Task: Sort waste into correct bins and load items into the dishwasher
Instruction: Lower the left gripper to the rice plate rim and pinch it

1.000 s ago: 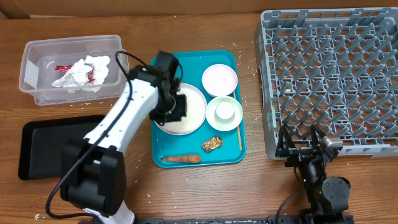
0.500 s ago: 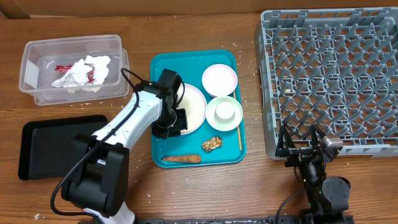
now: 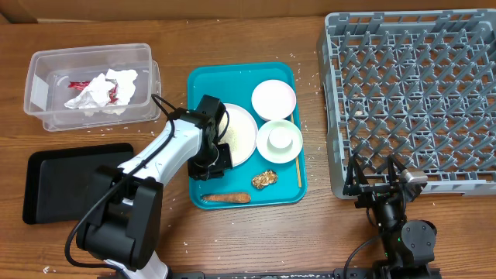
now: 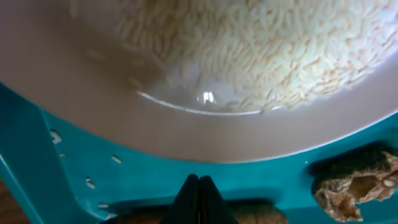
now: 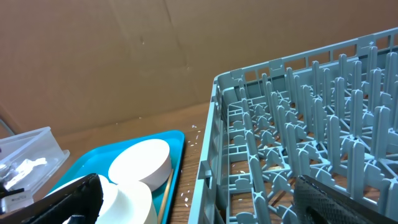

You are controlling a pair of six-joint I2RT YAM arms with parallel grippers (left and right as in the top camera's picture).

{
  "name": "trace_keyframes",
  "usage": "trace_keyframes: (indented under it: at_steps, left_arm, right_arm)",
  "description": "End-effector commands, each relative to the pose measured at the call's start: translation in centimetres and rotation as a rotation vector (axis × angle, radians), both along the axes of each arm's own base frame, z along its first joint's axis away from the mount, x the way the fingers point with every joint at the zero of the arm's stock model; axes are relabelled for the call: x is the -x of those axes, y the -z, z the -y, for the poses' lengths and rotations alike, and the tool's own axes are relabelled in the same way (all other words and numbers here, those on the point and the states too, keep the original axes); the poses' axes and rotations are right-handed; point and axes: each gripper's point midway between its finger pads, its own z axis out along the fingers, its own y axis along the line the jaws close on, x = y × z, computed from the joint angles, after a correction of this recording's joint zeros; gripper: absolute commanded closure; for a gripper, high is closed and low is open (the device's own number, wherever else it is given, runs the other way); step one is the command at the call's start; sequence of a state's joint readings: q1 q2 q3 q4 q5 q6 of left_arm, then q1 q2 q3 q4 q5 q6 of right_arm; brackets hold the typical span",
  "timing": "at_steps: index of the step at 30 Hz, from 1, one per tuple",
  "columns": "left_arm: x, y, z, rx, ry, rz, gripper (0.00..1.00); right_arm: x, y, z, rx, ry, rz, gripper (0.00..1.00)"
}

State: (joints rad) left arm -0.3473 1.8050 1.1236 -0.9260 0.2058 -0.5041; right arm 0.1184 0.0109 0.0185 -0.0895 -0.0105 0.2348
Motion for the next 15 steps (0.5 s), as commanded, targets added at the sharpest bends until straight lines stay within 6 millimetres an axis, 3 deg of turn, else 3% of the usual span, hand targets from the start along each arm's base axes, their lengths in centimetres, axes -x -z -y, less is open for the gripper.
trace_keyframes:
  at_steps: [1,15]
  left_arm:
    - [-0.2,0.8,-0.1,-0.009,-0.019,0.005,0.96]
    - [-4.3,1.6,-4.2,-0.244,-0.087,0.208,0.96]
  right_arm:
    - [0.0,0.2,0.2,0.007,0.010,0.005,0.00]
    - [0.0,0.2,0.2,0.007,0.010,0.005,0.00]
